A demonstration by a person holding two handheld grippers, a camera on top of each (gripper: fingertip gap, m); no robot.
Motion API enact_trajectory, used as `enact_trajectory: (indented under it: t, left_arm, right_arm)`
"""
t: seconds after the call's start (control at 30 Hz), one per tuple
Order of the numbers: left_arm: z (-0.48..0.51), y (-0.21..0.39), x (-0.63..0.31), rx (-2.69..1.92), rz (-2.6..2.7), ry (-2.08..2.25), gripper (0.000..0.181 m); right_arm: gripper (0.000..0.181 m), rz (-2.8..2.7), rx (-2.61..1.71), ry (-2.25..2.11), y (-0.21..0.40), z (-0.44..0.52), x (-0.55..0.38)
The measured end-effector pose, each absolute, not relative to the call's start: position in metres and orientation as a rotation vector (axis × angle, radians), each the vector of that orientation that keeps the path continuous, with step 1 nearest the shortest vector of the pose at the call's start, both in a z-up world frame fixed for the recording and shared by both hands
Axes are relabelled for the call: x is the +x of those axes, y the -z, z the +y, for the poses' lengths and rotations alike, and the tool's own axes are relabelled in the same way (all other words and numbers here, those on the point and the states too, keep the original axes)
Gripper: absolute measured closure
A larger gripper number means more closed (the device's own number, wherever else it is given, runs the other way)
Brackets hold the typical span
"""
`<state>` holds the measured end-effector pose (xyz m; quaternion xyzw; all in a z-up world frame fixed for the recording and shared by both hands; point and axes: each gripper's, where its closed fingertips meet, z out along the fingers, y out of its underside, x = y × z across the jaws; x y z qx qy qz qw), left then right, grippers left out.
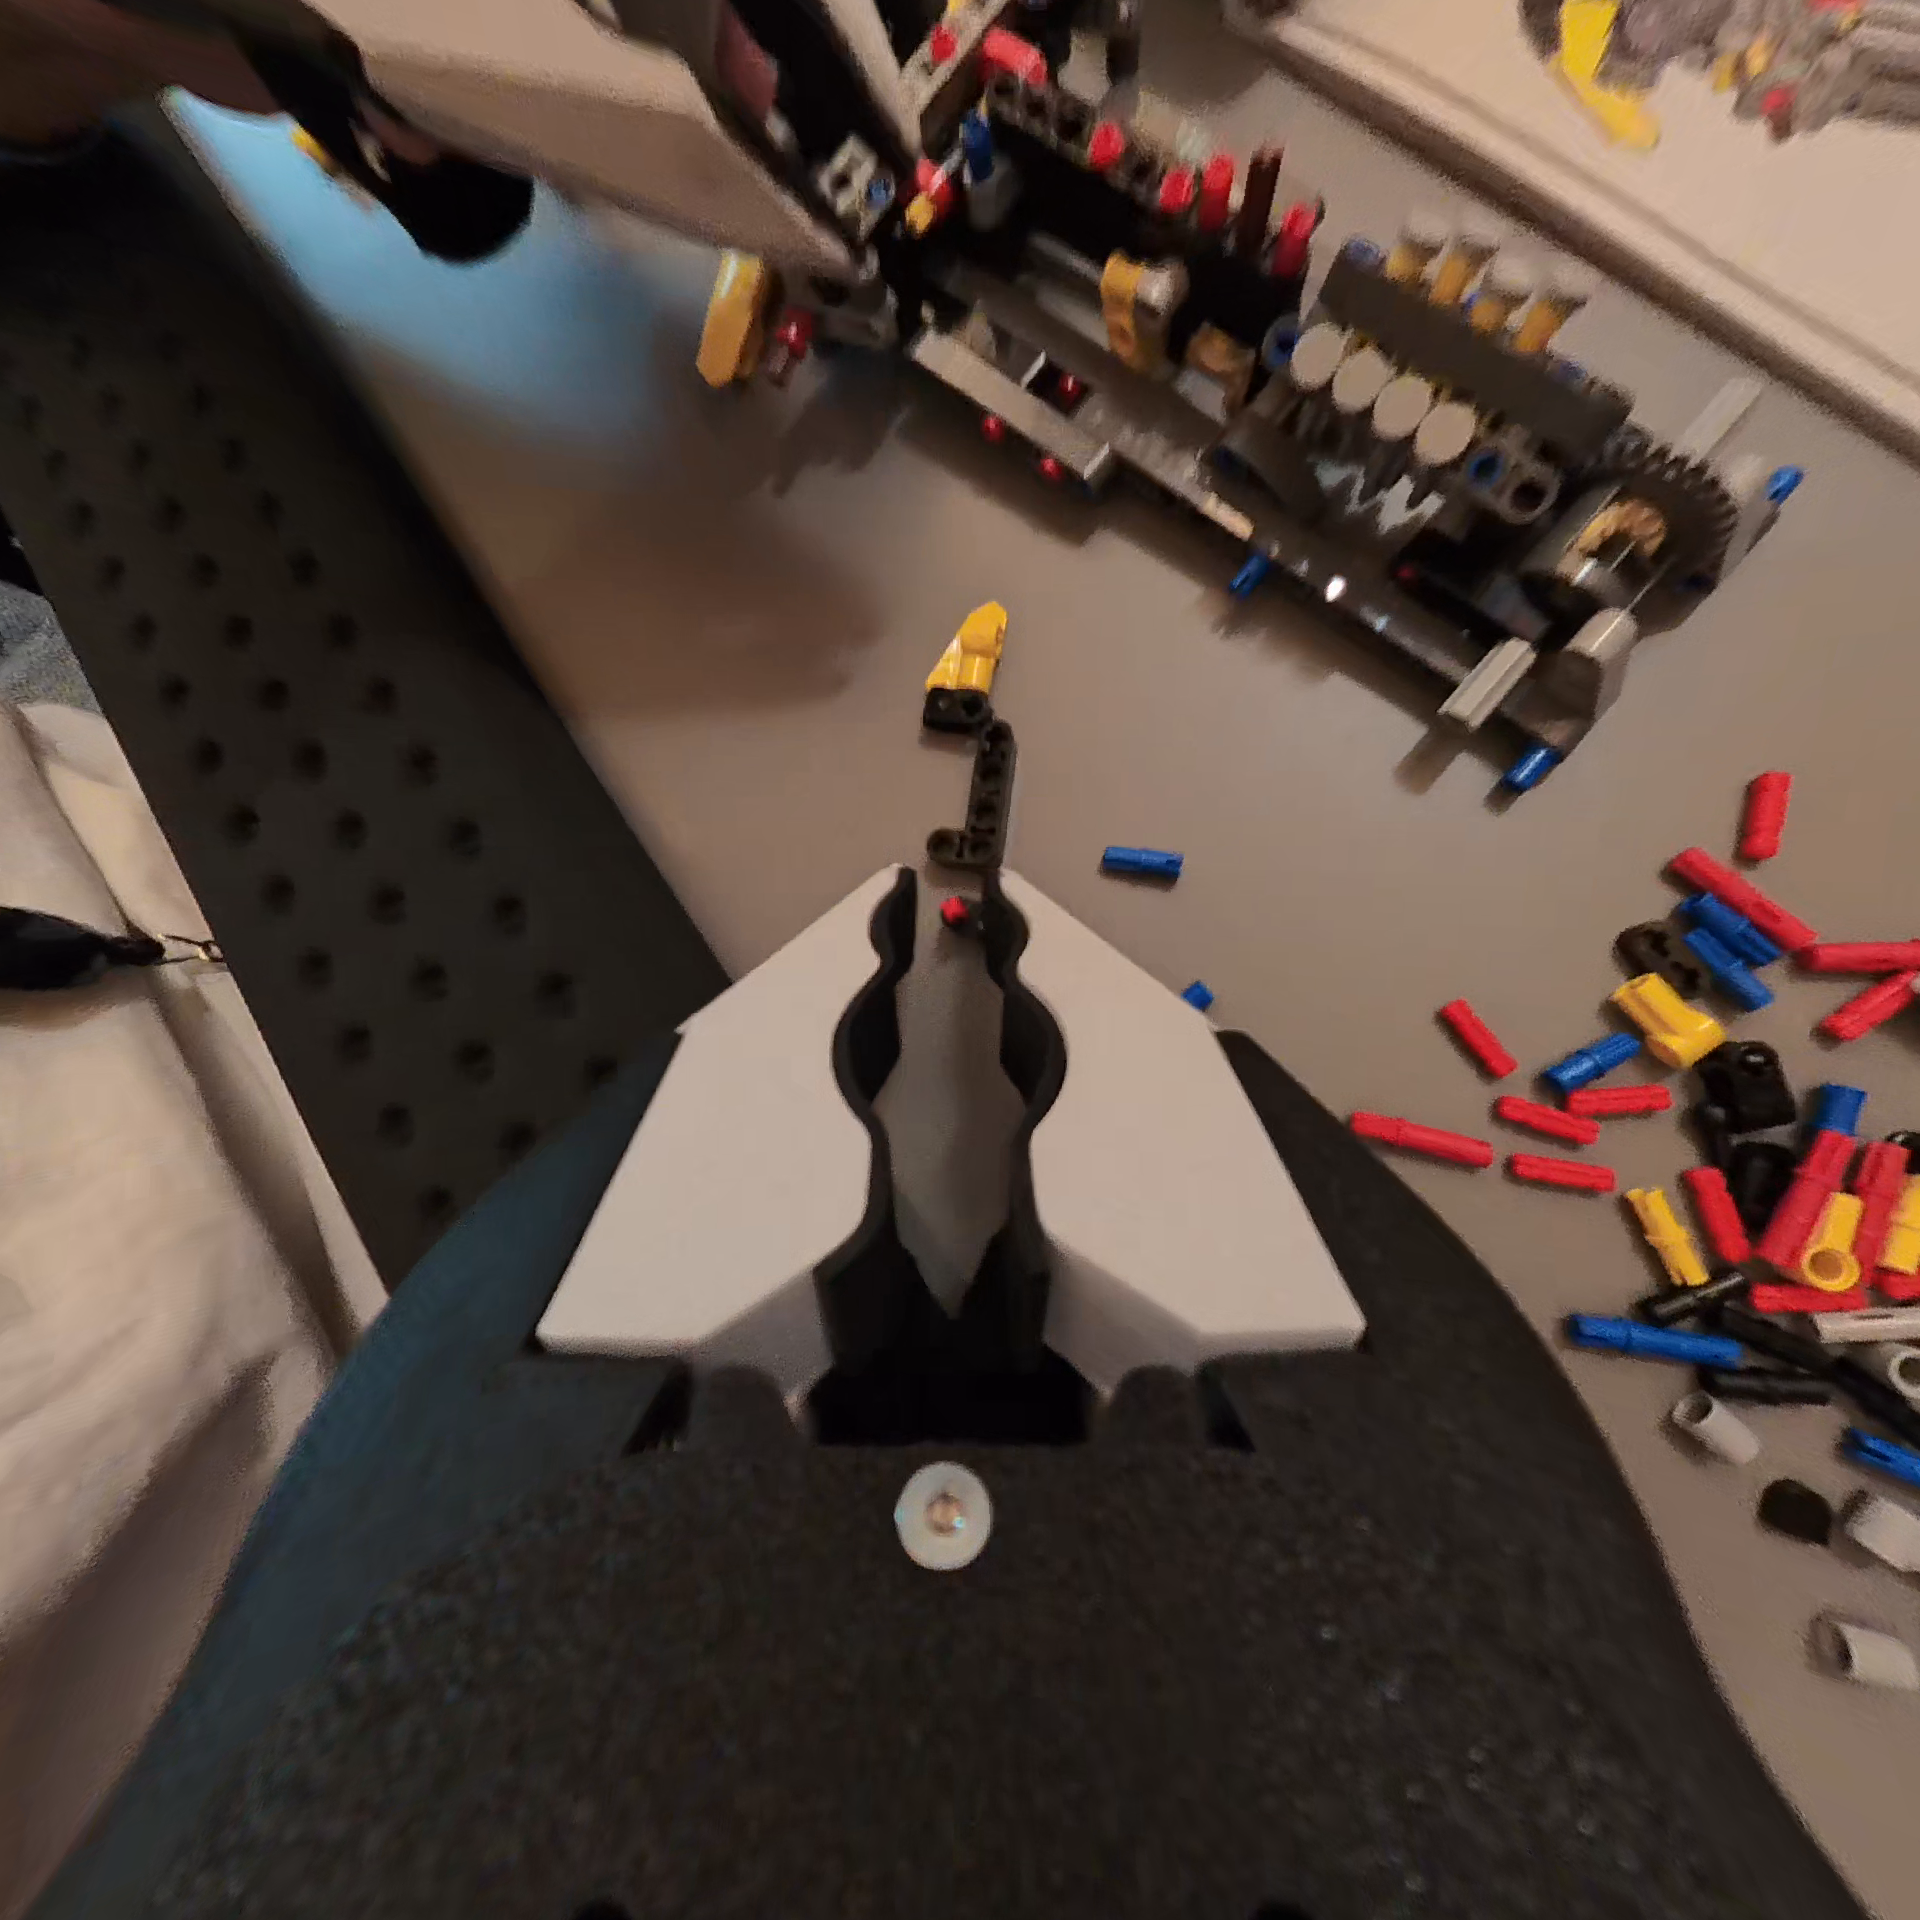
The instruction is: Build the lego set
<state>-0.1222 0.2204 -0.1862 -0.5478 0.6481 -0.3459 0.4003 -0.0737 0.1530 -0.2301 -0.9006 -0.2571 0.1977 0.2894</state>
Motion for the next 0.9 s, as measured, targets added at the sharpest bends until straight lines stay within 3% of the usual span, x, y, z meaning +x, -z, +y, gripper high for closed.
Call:
enact_trajectory:
  t: [0.27, 0.43, 0.67, 0.9]
  left_arm:
    - [0.212, 0.194, -0.123, -1.397, 1.694, 0.901, 0.171]
    - [0.202, 0.192, -0.123, -1.395, 1.711, 0.999, 0.170]
    - [0.181, 0.155, -0.124, -1.410, 1.591, 1.488, 0.162]
    - [0.177, 0.110, -0.134, -1.346, 1.377, 1.931, 0.161]
  right_arm:
    - [0.165, -0.703, -2.443, -0.463, 0.245, 0.176, -0.081]
    - [0.175, -0.707, -2.435, -0.495, 0.247, 0.180, -0.085]
    - [0.175, -0.518, -1.466, -0.904, 0.109, 0.189, -0.128]
    - [0.175, -0.342, -1.336, -1.079, 0.096, 0.199, -0.136]
